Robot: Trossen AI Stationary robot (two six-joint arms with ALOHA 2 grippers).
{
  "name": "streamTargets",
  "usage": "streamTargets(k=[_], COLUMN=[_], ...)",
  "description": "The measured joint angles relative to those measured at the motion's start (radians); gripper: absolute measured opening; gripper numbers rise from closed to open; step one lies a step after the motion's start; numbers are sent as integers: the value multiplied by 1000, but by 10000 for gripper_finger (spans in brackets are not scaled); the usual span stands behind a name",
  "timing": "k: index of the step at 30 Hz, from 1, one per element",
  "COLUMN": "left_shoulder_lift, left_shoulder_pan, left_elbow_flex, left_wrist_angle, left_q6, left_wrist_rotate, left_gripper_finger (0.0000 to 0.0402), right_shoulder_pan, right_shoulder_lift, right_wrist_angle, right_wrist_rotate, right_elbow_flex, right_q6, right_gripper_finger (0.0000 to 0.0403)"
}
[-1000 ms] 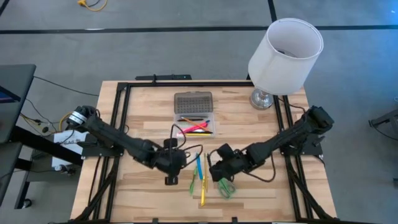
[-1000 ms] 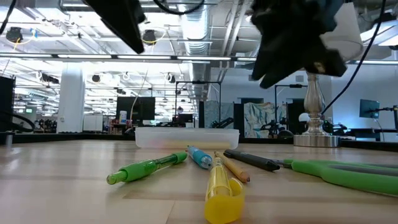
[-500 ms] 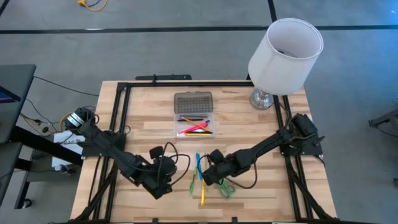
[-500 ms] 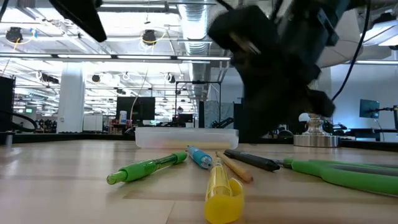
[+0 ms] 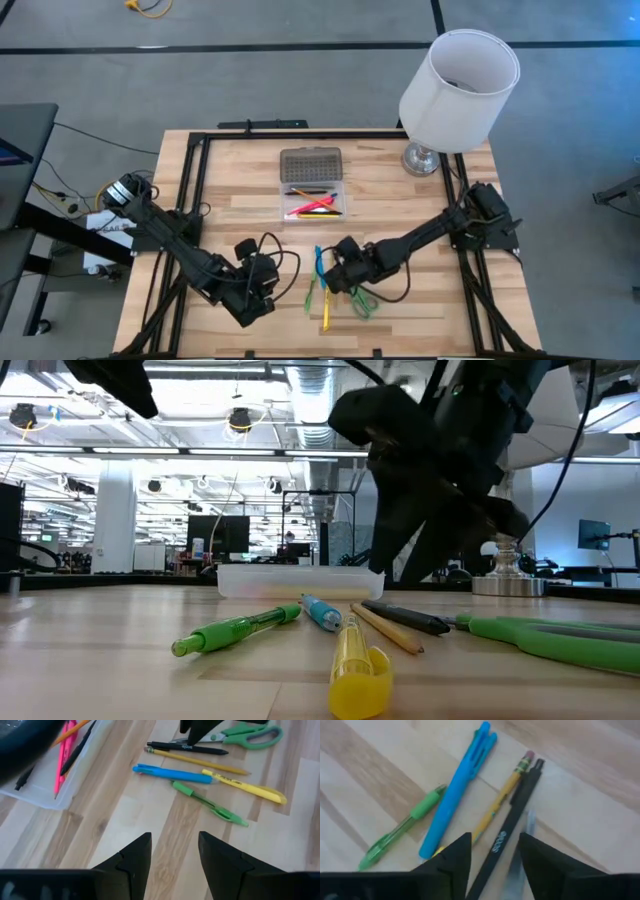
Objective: Pick & place school supplies into a supply box
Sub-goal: Put the black pen into the supply box
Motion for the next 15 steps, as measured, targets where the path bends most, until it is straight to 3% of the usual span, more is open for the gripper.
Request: streamTargets(k=[6,15], left_shoulder_lift=[0,0], left_shoulder_pan=[0,0], left_elbow_flex=[0,0], left_wrist_angle=[0,-6], left_q6=[5,22], left_wrist_rotate=[-11,-42], left_gripper_finger=[159,159], right_shoulder_pan=[-27,-50], right_shoulder_lift=[7,62], right_wrist_angle=[-2,17], right_wrist_rotate=[-3,-52], right_elbow_flex=[0,3], right_q6=[0,-20], right_gripper_finger=[191,163])
